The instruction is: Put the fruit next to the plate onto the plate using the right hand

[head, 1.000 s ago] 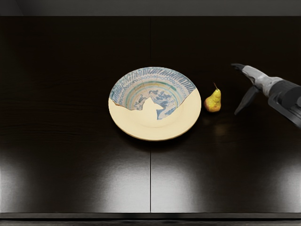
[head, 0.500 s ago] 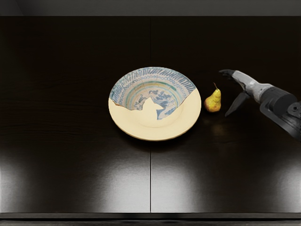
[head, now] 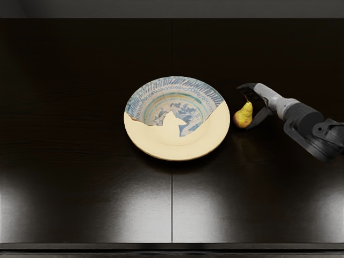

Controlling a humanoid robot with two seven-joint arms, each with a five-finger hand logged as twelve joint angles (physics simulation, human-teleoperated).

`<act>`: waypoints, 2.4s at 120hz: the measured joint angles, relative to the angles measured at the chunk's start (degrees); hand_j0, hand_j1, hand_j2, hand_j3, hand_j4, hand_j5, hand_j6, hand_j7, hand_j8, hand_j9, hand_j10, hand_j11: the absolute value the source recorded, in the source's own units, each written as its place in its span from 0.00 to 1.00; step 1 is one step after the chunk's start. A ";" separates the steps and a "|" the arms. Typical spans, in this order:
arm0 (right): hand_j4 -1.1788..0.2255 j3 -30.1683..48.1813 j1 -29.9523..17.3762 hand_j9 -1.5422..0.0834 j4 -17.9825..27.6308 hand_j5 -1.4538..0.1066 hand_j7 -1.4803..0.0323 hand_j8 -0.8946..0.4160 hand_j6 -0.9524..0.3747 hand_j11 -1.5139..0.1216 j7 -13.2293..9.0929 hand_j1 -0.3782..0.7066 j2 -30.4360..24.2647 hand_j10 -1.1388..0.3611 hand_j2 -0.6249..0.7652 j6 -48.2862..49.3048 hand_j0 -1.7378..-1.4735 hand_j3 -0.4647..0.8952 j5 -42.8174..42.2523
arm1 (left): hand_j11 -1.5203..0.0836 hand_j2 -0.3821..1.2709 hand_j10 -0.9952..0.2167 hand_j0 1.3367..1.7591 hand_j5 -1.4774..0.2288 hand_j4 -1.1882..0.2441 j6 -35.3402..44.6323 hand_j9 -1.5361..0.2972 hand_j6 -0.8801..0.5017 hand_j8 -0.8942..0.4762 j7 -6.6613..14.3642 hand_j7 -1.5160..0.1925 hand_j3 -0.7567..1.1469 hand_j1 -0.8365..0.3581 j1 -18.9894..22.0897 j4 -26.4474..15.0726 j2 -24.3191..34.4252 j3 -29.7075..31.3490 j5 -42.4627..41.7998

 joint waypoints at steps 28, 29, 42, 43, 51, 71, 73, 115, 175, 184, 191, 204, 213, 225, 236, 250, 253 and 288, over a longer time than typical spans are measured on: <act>0.66 -0.04 -0.10 0.74 0.63 0.72 0.76 0.49 0.52 0.72 -0.04 0.31 0.49 0.59 0.41 -0.80 0.30 0.34 -0.06 | 0.95 0.23 0.82 0.76 0.87 0.83 0.00 0.84 0.64 0.65 0.00 0.89 0.40 0.99 -0.06 0.00 0.00 -0.04 0.00; 0.66 -0.05 -0.11 0.74 0.71 0.72 0.76 0.49 0.52 0.72 -0.04 0.31 0.45 0.59 0.41 -0.86 0.30 0.34 -0.06 | 0.95 0.23 0.82 0.76 0.87 0.83 0.00 0.84 0.64 0.65 0.00 0.89 0.40 0.99 -0.07 0.01 0.00 -0.04 0.00; 0.64 -0.14 -0.12 0.73 1.52 0.70 0.74 0.47 0.51 0.71 -0.04 0.33 -0.16 0.58 0.41 -1.31 0.30 0.34 -0.16 | 0.95 0.23 0.82 0.76 0.87 0.83 0.00 0.84 0.64 0.65 0.00 0.89 0.40 0.99 -0.09 0.02 0.00 0.01 0.00; 0.64 -0.14 -0.13 0.73 1.56 0.70 0.74 0.47 0.51 0.70 -0.04 0.33 -0.18 0.57 0.41 -1.33 0.30 0.34 -0.19 | 0.95 0.23 0.82 0.76 0.87 0.83 0.00 0.84 0.64 0.65 0.00 0.89 0.40 0.99 -0.09 0.02 0.00 0.01 0.00; 0.63 -0.17 -0.17 0.71 1.76 0.68 0.72 0.45 0.49 0.69 -0.04 0.36 -0.38 0.56 0.41 -1.44 0.30 0.34 -0.45 | 0.95 0.23 0.82 0.76 0.87 0.83 0.00 0.84 0.64 0.65 0.00 0.89 0.40 0.99 -0.17 0.03 0.00 0.02 0.00; 0.60 -0.36 -0.63 0.69 2.47 0.66 0.70 0.43 0.47 0.67 0.02 0.39 -1.01 0.54 0.40 -1.53 0.30 0.34 -0.73 | 0.95 0.23 0.82 0.76 0.87 0.83 0.00 0.84 0.64 0.65 0.01 0.89 0.40 0.99 -0.35 0.03 0.00 0.03 0.00; 0.60 -0.36 -0.66 0.68 2.58 0.66 0.69 0.43 0.47 0.66 0.04 0.39 -1.10 0.54 0.40 -1.54 0.30 0.34 -0.75 | 0.95 0.23 0.82 0.76 0.87 0.83 0.00 0.84 0.64 0.65 0.01 0.89 0.40 0.99 -0.35 0.03 0.00 0.04 0.00; 0.55 -0.44 -0.97 0.63 3.30 0.60 0.63 0.37 0.41 0.61 0.20 0.47 -1.56 0.49 0.39 -1.56 0.30 0.34 -0.85 | 0.95 0.23 0.82 0.76 0.87 0.83 0.00 0.84 0.64 0.65 0.01 0.89 0.40 0.99 -0.35 0.02 0.00 0.04 0.00; 0.52 -0.53 -1.76 0.59 4.00 0.56 0.59 0.34 0.38 0.57 0.19 0.54 -1.66 0.46 0.37 -2.48 0.30 0.34 -1.68 | 0.95 0.23 0.82 0.76 0.87 0.83 0.00 0.84 0.64 0.65 0.01 0.89 0.40 0.99 -0.39 0.02 0.00 0.01 0.00; 0.52 -0.53 -1.90 0.58 3.93 0.55 0.59 0.35 0.37 0.56 0.22 0.56 -1.65 0.46 0.37 -2.58 0.30 0.34 -1.77 | 0.95 0.23 0.82 0.76 0.87 0.83 0.00 0.84 0.64 0.65 0.00 0.89 0.40 0.99 -0.35 0.02 0.00 0.02 0.00; 0.51 -0.53 -1.95 0.57 3.88 0.54 0.58 0.35 0.37 0.55 0.24 0.57 -1.65 0.45 0.38 -2.62 0.30 0.34 -1.84 | 0.95 0.23 0.82 0.76 0.87 0.83 0.00 0.84 0.64 0.65 0.00 0.89 0.40 0.99 -0.35 0.02 0.00 0.03 0.00; 0.50 -0.50 -2.10 0.56 3.78 0.53 0.57 0.36 0.37 0.54 0.27 0.60 -1.63 0.44 0.41 -2.66 0.31 0.34 -2.02 | 0.95 0.23 0.82 0.76 0.87 0.83 0.00 0.84 0.64 0.65 0.00 0.89 0.40 0.99 -0.37 0.02 0.00 0.03 0.00; 0.48 -0.48 -2.16 0.55 3.75 0.52 0.55 0.37 0.38 0.52 0.28 0.64 -1.59 0.43 0.47 -2.68 0.31 0.34 -2.13 | 0.95 0.23 0.82 0.76 0.87 0.83 0.00 0.84 0.64 0.65 0.00 0.89 0.40 0.99 -0.35 0.01 0.00 0.03 0.00; 0.46 -0.47 -2.20 0.52 3.75 0.50 0.52 0.36 0.38 0.50 0.31 0.72 -1.56 0.40 0.65 -2.73 0.31 0.34 -2.19 | 0.95 0.23 0.82 0.76 0.87 0.83 0.00 0.84 0.64 0.65 0.00 0.89 0.40 0.99 -0.35 0.01 0.00 0.02 0.01; 0.43 -0.47 -2.21 0.50 3.73 0.48 0.50 0.37 0.39 0.48 0.35 0.74 -1.52 0.38 0.69 -2.75 0.31 0.34 -2.14 | 0.95 0.23 0.82 0.76 0.87 0.83 0.00 0.84 0.64 0.65 0.00 0.89 0.40 0.99 -0.35 0.00 0.00 -0.01 0.01; 0.41 -0.48 -2.22 0.48 3.70 0.45 0.47 0.39 0.41 0.46 0.35 0.74 -1.50 0.38 0.71 -2.74 0.32 0.34 -2.25 | 0.95 0.23 0.82 0.76 0.87 0.83 0.00 0.84 0.64 0.65 0.00 0.89 0.40 0.99 -0.35 0.01 0.00 0.00 0.01; 0.40 -0.48 -2.22 0.48 3.69 0.45 0.47 0.39 0.41 0.46 0.36 0.74 -1.51 0.38 0.71 -2.73 0.32 0.34 -2.32 | 0.95 0.23 0.82 0.76 0.87 0.83 0.00 0.84 0.64 0.65 -0.01 0.89 0.40 0.99 -0.35 0.01 0.00 0.01 0.01; 0.36 -0.36 -2.18 0.44 3.64 0.42 0.43 0.32 0.34 0.42 0.39 0.64 -1.54 0.33 0.73 -2.77 0.31 0.34 -2.72 | 0.95 0.23 0.82 0.76 0.87 0.83 0.00 0.84 0.64 0.65 0.00 0.89 0.40 0.99 -0.35 0.01 0.00 0.03 0.00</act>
